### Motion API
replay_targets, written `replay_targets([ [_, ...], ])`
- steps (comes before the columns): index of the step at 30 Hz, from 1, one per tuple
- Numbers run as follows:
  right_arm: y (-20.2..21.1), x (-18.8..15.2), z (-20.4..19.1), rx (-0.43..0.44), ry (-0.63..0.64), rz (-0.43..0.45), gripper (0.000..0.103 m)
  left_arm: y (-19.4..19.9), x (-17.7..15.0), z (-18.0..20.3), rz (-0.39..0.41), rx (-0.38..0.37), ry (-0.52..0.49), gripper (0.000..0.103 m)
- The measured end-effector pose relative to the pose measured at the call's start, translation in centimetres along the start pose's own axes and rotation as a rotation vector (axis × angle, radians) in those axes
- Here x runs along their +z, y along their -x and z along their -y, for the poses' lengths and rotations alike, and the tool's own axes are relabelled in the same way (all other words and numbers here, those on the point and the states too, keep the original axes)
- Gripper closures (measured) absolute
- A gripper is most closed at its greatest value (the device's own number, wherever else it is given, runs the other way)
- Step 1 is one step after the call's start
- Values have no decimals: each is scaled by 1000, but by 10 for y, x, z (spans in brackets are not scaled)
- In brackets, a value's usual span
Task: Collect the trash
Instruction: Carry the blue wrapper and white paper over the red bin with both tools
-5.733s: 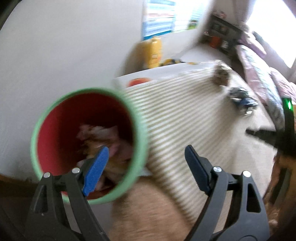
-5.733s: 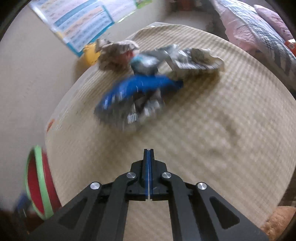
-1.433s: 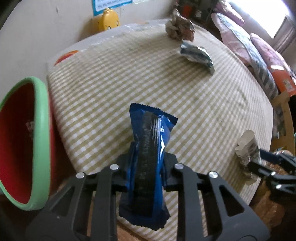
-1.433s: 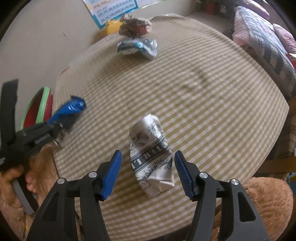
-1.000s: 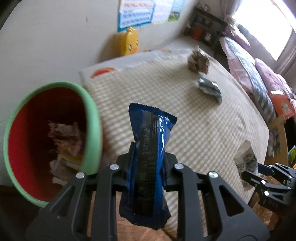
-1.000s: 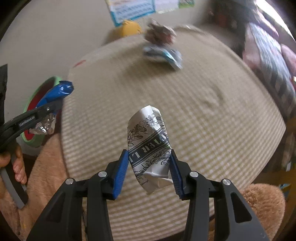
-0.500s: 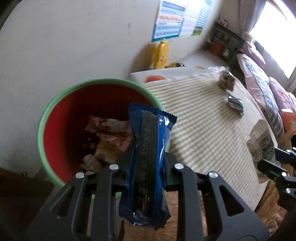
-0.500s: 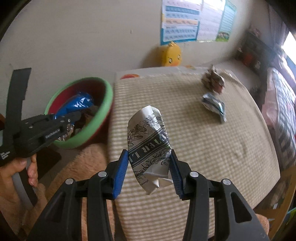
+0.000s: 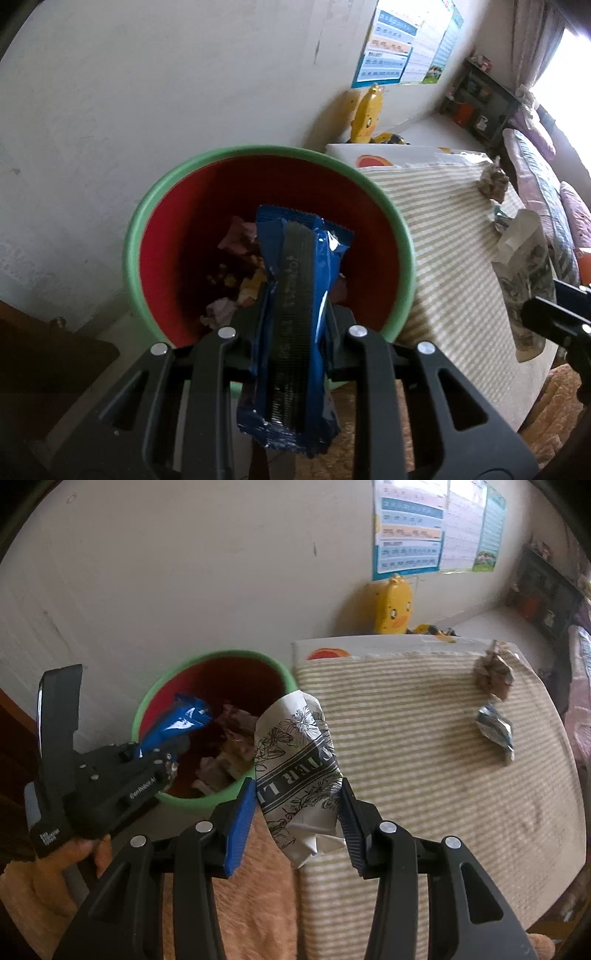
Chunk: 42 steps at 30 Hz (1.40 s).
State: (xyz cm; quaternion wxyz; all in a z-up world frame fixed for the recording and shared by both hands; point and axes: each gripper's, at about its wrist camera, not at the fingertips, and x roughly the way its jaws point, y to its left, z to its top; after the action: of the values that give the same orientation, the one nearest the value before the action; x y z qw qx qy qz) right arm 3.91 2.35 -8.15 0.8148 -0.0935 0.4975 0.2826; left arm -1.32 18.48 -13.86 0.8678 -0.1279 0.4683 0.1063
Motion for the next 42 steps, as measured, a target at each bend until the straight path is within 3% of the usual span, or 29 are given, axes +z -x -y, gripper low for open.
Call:
replay_targets([
  [10, -16, 14, -23, 21, 48, 0, 60, -6, -3, -17, -23, 15, 26, 80],
  [42, -41, 36, -37, 30, 62, -14, 60, -22, 8, -31, -26, 30, 56, 79],
])
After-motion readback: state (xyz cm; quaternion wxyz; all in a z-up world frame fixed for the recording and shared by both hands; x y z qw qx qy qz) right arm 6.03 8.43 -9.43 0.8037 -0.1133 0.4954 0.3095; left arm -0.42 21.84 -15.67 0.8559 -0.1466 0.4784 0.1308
